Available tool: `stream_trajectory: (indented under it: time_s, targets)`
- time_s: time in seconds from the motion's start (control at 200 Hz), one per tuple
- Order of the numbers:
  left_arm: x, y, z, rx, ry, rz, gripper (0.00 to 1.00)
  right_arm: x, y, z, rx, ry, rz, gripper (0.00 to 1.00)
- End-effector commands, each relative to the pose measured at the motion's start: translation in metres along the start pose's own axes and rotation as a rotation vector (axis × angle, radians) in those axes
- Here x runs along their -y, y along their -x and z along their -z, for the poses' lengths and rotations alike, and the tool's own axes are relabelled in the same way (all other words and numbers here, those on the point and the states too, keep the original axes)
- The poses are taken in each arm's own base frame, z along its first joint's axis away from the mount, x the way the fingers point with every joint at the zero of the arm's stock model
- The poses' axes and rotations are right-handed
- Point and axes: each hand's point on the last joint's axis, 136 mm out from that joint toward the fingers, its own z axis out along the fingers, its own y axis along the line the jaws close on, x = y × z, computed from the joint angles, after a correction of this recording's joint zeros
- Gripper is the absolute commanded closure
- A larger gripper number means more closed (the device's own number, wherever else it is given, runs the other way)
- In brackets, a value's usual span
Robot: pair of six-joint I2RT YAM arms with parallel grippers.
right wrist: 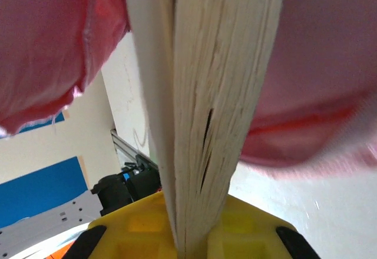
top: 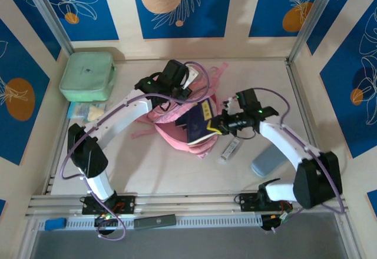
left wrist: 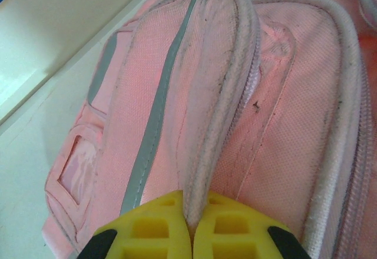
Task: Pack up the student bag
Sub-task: Place the book in the student bag.
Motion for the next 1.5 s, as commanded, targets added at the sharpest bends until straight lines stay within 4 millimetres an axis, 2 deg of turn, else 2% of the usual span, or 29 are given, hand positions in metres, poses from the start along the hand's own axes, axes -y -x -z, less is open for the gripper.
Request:
stream_trajectory:
  time_s: [0.0, 0.105, 0.195, 0.27, 0.355, 0.445, 0.51, 0.595, 0.69, 0.785, 0.875, 0.955, 1.06, 1.13, 1.346, 1.491]
  targets:
    - [-0.018, 0.033, 0.037, 0.142, 0.036, 0.059, 1.00, -0.023, 0.037, -0.017, 0.054, 0.064, 0.126, 1.00]
    - [-0.018, 0.034, 0.036, 0.160, 0.013, 0.089, 1.00, -0.024, 0.058, -0.040, 0.042, 0.096, 0.182, 0.96]
    - [-0.018, 0.035, 0.033, 0.177, -0.007, 0.114, 1.00, -0.008, 0.077, -0.058, 0.037, 0.057, 0.167, 0.91]
    - [-0.018, 0.035, 0.030, 0.179, -0.027, 0.136, 1.00, -0.004, 0.086, -0.069, 0.019, 0.096, 0.166, 0.86]
    - [-0.023, 0.032, 0.027, 0.176, -0.027, 0.161, 1.00, 0.017, 0.095, -0.077, 0.032, 0.007, 0.153, 0.77]
    - [-0.028, 0.028, 0.026, 0.172, -0.036, 0.192, 1.00, 0.032, 0.101, -0.071, 0.062, -0.043, 0.128, 0.60]
    - [-0.031, 0.026, 0.026, 0.180, -0.046, 0.212, 1.00, 0.040, 0.103, -0.060, 0.089, -0.094, 0.115, 0.52]
    - [-0.031, 0.025, 0.026, 0.193, -0.068, 0.230, 1.00, 0.051, 0.097, -0.042, 0.133, -0.191, 0.103, 0.47]
    - [-0.030, 0.025, 0.027, 0.195, -0.084, 0.242, 1.00, 0.064, 0.082, -0.022, 0.186, -0.299, 0.072, 0.46]
    - [-0.028, 0.027, 0.028, 0.201, -0.103, 0.249, 1.00, 0.073, 0.060, -0.013, 0.185, -0.379, 0.041, 0.52]
    - [-0.026, 0.029, 0.028, 0.206, -0.115, 0.258, 1.00, 0.062, 0.036, -0.029, 0.131, -0.332, 0.052, 0.62]
    - [-0.025, 0.029, 0.028, 0.205, -0.122, 0.262, 1.00, 0.057, 0.025, -0.044, 0.124, -0.330, 0.062, 0.76]
    - [-0.024, 0.029, 0.029, 0.207, -0.127, 0.267, 1.00, 0.056, 0.036, -0.065, 0.147, -0.317, 0.091, 0.92]
    - [-0.024, 0.030, 0.029, 0.209, -0.132, 0.269, 1.00, 0.061, 0.050, -0.076, 0.165, -0.318, 0.098, 0.98]
    - [-0.026, 0.022, 0.026, 0.174, -0.107, 0.273, 1.00, 0.059, 0.090, -0.084, 0.261, -0.319, 0.140, 1.00]
    - [-0.025, 0.019, 0.023, 0.153, -0.104, 0.332, 1.00, 0.051, 0.085, -0.079, 0.255, -0.294, 0.196, 1.00]
